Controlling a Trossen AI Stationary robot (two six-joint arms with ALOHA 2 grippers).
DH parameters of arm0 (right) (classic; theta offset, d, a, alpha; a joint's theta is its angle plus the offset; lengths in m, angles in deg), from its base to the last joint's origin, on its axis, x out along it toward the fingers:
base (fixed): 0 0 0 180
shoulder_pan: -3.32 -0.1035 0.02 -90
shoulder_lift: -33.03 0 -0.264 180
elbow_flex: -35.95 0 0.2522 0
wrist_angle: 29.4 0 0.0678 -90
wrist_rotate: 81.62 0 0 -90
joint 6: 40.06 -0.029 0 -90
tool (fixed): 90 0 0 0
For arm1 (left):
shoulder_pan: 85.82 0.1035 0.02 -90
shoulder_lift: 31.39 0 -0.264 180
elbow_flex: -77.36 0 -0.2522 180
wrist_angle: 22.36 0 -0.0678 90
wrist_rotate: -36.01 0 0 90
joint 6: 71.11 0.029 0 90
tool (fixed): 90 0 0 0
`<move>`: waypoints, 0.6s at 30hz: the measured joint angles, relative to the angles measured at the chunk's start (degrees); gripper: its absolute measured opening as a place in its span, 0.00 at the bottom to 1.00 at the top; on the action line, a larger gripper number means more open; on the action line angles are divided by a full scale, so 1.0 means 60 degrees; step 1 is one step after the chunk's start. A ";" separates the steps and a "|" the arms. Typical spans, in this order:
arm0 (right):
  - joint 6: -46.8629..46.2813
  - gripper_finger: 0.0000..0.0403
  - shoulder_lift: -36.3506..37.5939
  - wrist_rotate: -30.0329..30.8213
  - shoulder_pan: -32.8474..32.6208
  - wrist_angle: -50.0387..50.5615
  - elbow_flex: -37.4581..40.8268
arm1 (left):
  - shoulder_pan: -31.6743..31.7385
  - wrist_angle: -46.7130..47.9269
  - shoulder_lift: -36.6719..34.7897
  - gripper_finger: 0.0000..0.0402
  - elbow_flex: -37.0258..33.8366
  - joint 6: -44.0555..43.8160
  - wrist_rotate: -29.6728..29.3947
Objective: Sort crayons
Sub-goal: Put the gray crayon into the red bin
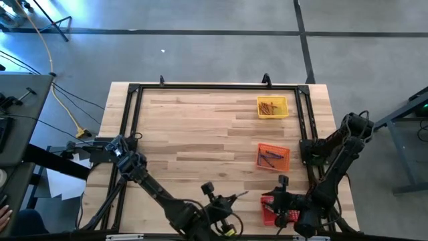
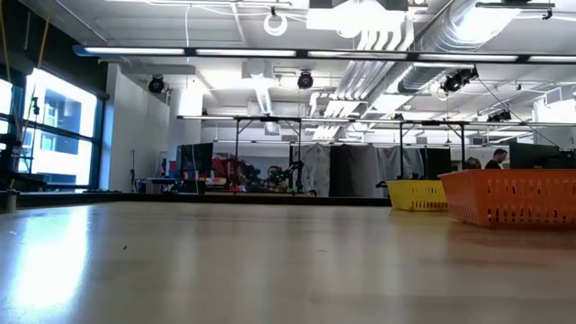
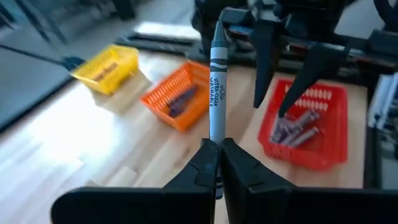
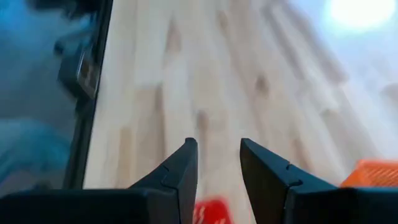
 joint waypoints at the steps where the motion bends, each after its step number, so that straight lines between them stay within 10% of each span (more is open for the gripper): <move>1: 0.0006 0.28 0.0000 0.0411 -0.0054 -0.0044 0.0000 | -0.0056 -0.0003 0.0000 0.00 0.0000 -0.0034 -0.0293; 9: 0.0133 0.28 0.0000 0.4149 -0.0338 -0.1080 0.0000 | -0.0204 -0.0507 0.0000 0.00 -0.0007 0.0006 -0.1711; 18: 0.2735 0.28 -0.0556 0.4585 -0.0122 -0.3934 0.0000 | -0.0193 -0.1125 0.0002 0.00 -0.0011 0.0434 -0.2033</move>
